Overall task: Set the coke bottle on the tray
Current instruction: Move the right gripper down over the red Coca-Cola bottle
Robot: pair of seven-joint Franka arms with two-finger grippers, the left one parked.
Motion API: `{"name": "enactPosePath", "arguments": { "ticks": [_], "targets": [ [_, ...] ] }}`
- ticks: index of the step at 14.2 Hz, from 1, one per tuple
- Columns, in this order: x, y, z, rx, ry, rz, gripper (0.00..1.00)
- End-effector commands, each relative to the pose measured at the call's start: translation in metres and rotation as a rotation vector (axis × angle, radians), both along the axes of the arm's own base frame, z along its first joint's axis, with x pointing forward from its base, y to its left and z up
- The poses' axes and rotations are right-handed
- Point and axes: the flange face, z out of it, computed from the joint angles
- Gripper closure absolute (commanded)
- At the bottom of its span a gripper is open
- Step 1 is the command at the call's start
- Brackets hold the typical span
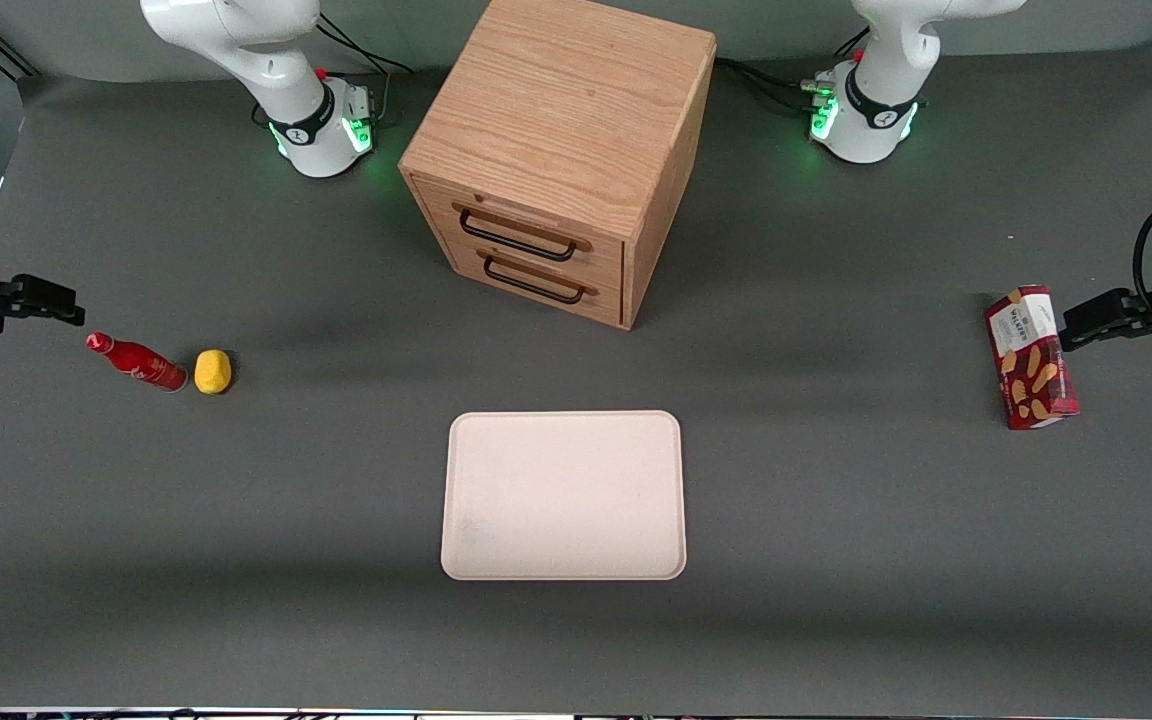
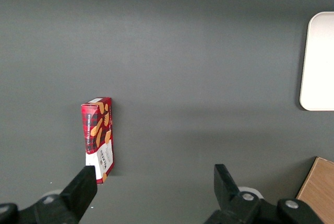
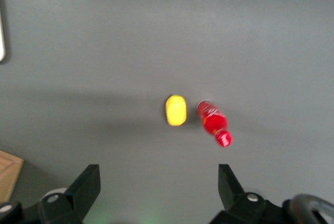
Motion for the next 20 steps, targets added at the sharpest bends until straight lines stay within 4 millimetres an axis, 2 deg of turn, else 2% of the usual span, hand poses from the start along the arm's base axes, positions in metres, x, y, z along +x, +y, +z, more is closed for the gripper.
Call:
{"name": "enactPosePath", "arguments": {
  "ticks": [1, 5, 8, 10, 14, 17, 20],
  "targets": [
    [-0.014, -0.037, -0.043, 0.011, -0.019, 0.078, 0.00],
    [-0.039, -0.074, -0.109, 0.027, -0.063, 0.110, 0.00],
    [-0.057, -0.083, -0.148, 0.041, -0.077, 0.111, 0.00],
    [-0.064, -0.085, -0.162, 0.038, -0.085, 0.127, 0.00],
    [-0.074, -0.093, -0.176, 0.038, -0.091, 0.148, 0.00],
    [-0.087, -0.097, -0.197, 0.029, -0.107, 0.175, 0.00],
    [-0.091, -0.094, -0.203, 0.032, -0.101, 0.177, 0.01]
  ]
}}
